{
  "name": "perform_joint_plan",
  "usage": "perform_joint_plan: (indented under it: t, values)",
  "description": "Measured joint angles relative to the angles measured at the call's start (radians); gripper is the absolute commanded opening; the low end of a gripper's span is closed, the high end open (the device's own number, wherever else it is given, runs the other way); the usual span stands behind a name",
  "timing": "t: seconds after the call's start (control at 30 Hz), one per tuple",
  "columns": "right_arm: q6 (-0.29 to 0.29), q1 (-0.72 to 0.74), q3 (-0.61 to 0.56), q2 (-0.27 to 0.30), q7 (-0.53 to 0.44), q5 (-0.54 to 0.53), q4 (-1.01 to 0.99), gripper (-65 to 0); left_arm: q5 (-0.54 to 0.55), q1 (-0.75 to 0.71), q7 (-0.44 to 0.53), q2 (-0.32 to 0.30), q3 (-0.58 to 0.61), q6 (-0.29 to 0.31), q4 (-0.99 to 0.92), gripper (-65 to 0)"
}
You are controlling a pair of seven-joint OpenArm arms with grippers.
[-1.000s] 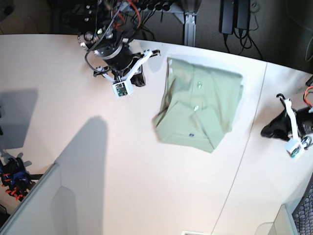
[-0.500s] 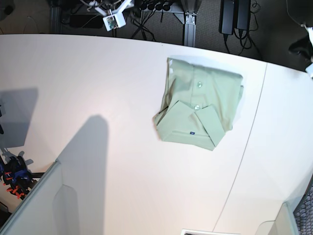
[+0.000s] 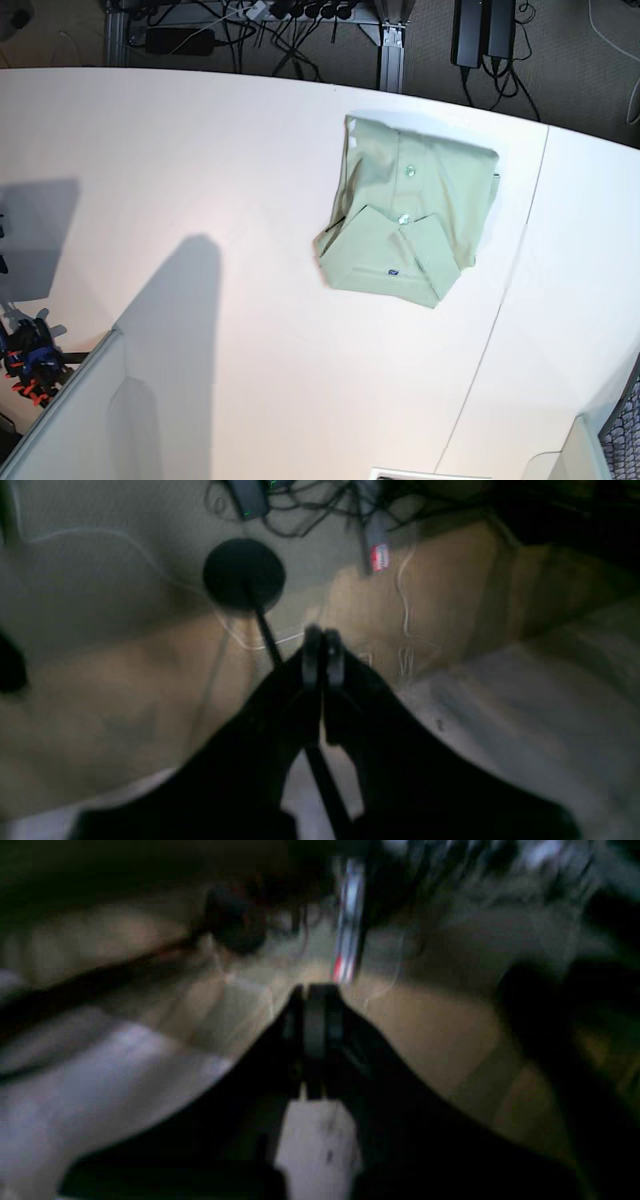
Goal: Fold the T-shirt properly
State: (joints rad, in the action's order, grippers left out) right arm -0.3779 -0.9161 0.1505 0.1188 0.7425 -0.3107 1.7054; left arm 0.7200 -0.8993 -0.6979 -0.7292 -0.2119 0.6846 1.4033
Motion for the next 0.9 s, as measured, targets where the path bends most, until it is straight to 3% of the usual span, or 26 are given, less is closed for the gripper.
perform_joint_plan:
  t: [0.07, 0.13, 0.27, 0.37, 0.6, 0.83, 0.9]
  values:
    - [0.000, 0.047, 0.000, 0.000, -0.003, 0.003, -0.120, -65.0, -0.053, 0.040, 0.003, 0.027, 0.029, -0.064, -0.076, -65.0]
    - [0.005, 0.105, 0.000, 0.000, -0.003, 0.003, -0.238, -65.0, -0.124, 0.098, 0.016, 0.050, 0.082, -0.084, -0.151, -65.0]
    - [0.007, 0.235, 0.000, 0.000, -0.008, 0.002, -0.464, -65.0, -0.224, 0.254, 0.051, 0.112, 0.261, -0.175, -0.327, -65.0]
    - [0.008, 0.329, 0.000, 0.000, -0.008, 0.020, -0.607, -65.0, -0.235, 0.388, 0.072, 0.174, 0.407, -0.228, -0.448, -65.0]
    - [0.022, 0.510, 0.000, -0.003, -0.058, 0.119, -0.828, -65.0, -0.224, 0.644, 0.253, 0.306, 0.604, -0.233, -0.643, -65.0]
    - [0.023, 0.593, 0.000, -0.003, -0.078, 0.133, -0.871, -65.0, -0.269, 0.689, 0.335, 0.414, 0.642, -0.261, -0.832, -65.0]
    - [0.023, 0.595, 0.000, -0.003, -0.134, 0.153, -0.871, -65.0, -0.290, 0.689, 0.385, 0.421, 0.643, -0.280, -0.840, -65.0]
